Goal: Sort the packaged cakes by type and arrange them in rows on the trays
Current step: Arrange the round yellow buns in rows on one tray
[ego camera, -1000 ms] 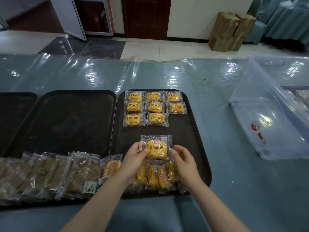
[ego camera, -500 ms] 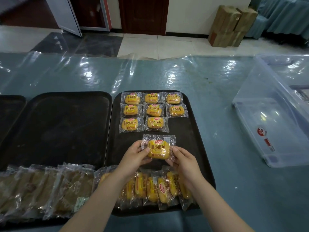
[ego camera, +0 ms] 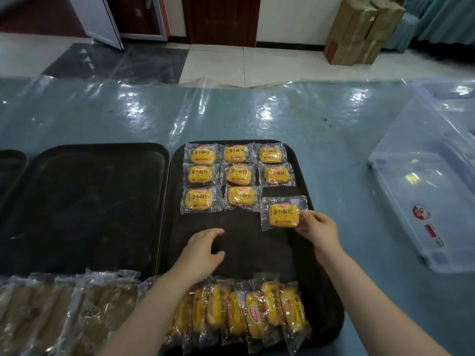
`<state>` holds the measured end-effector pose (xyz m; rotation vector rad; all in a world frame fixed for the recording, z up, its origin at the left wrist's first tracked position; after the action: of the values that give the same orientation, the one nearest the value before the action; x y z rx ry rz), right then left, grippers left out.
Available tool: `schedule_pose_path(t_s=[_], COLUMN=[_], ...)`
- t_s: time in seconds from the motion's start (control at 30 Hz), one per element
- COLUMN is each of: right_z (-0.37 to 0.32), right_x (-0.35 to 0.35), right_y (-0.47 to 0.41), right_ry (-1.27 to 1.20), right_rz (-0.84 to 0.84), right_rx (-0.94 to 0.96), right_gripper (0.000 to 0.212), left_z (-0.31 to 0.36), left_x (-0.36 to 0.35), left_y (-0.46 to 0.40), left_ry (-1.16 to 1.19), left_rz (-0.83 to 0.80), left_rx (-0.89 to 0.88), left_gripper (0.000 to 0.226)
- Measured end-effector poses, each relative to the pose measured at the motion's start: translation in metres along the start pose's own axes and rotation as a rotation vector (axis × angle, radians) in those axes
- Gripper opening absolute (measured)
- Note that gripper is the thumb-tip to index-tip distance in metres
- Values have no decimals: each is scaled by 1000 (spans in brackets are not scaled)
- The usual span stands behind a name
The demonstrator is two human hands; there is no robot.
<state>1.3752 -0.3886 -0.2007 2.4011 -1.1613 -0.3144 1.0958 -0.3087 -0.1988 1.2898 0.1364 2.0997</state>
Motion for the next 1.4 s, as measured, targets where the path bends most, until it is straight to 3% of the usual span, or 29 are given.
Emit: schedule_pose_path(t_s=[0.13, 0.27, 0.6, 0.7, 0.9, 1.4], right_z=[-7, -15, -13, -12, -26, -32], right_x=[1, -5, -23, -20, -24, -19], right_y=[-25, -46, -66, -67, -56, -12], right_ry=[39, 83, 220, 305, 611, 633], right_rz=[74, 103, 80, 70, 1, -120], right_rx=[19, 38, 4, 48, 214, 266], right_gripper=[14, 14, 15, 16, 44, 49], left_z=[-2, -2, -4, -4, -4, 2], left_x=[-11, -18, -16, -16, -16, 0], left_y=[-5, -5, -7, -6, -8, 9], left_ry=[-237, -369, -441, -441, -414, -126], left_rz=[-60, -94, -123, -118, -143, -86], left_rx=[43, 24, -4, 1, 10, -18], left_gripper=[72, 67, 64, 64, 68, 51])
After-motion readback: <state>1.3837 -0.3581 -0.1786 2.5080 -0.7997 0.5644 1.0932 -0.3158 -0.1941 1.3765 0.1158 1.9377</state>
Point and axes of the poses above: each hand's wrist, its own y-axis away from the middle knuckle, its own x-axis out of the back of the hand, z = x × y, the point moved 5 cm from there along -y, towards the middle knuckle, and after that the axes turned 10 degrees about -y, right-handed, at the moved point
